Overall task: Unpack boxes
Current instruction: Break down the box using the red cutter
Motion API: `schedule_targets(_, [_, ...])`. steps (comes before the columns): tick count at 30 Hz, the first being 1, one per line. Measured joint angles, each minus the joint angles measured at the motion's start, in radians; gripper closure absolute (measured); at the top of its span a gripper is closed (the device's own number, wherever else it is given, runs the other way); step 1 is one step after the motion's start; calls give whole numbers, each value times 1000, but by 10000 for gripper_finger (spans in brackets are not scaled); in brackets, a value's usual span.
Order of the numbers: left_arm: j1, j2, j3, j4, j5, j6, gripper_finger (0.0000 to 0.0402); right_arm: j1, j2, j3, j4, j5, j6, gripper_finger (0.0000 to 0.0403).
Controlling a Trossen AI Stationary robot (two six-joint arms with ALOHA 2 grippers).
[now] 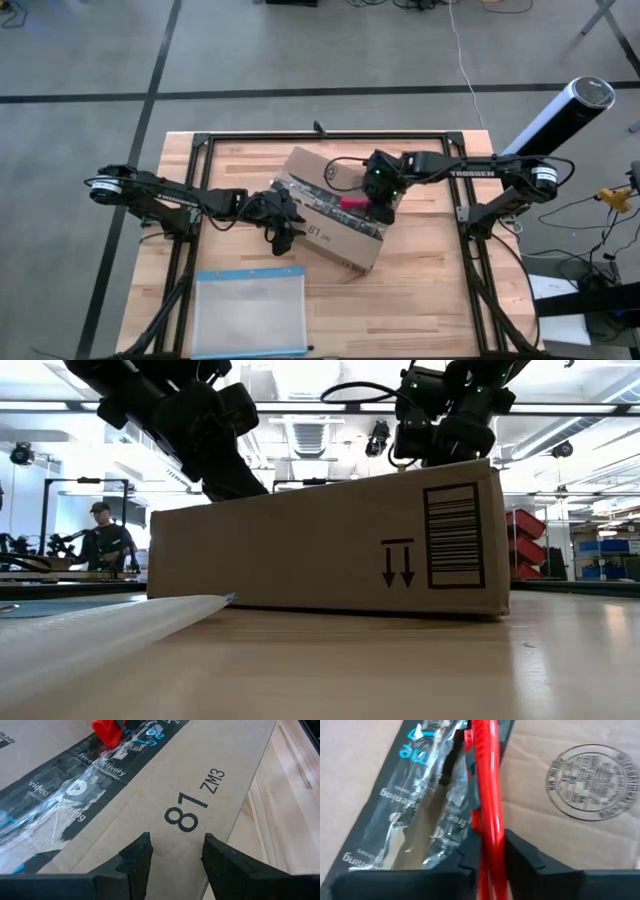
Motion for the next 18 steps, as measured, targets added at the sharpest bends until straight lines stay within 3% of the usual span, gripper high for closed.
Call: schedule_targets(18, [0,0,0,-19,-9,24,246,7,-2,81,3,23,-8,389])
